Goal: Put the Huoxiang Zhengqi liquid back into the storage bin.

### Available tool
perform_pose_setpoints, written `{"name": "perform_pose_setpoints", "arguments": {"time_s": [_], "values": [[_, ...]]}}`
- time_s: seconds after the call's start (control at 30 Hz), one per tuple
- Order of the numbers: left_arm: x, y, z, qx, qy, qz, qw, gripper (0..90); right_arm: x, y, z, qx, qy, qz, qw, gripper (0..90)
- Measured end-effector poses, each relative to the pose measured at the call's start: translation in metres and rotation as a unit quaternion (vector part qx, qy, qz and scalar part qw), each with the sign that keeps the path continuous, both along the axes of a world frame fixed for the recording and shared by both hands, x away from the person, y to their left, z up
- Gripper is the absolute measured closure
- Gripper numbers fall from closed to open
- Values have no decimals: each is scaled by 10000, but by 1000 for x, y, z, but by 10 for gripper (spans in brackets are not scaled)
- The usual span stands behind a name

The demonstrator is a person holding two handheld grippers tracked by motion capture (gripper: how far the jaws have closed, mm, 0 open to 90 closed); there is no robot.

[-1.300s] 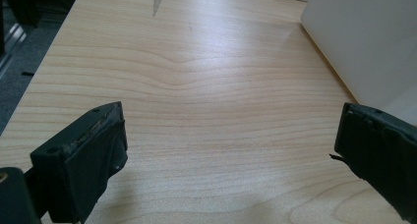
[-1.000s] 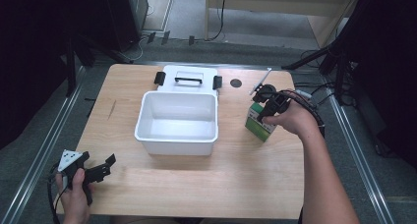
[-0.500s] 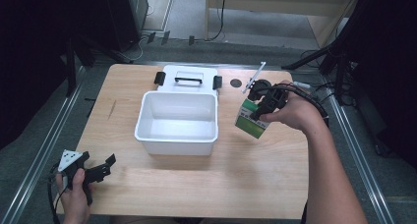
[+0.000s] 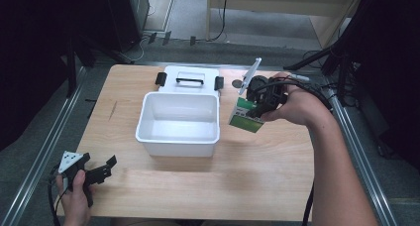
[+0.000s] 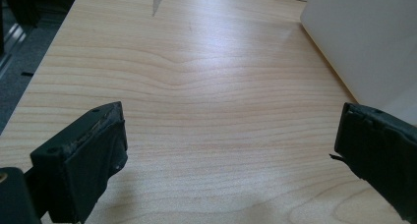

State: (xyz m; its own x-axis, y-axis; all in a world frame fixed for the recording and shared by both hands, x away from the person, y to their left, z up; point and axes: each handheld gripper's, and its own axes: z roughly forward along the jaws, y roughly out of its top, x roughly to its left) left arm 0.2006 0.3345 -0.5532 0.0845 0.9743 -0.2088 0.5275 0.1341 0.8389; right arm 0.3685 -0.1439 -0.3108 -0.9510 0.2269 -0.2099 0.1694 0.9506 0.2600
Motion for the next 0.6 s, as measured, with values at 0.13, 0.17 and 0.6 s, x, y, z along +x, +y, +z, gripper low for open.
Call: {"name": "perform_pose_setpoints", "arguments": {"time_s": [0.13, 0.17, 0.6], "values": [[0, 0, 0, -1, 1, 0, 10000, 3, 0, -1, 7, 40, -42, 228, 9997, 650], [0, 0, 0, 0, 0, -1, 10000, 3, 0, 0, 8, 46, -27, 281, 9996, 650], [0, 0, 0, 3, 5, -6, 10000, 3, -2, 11, 28, 186, -102, 570, 9981, 649]]}}
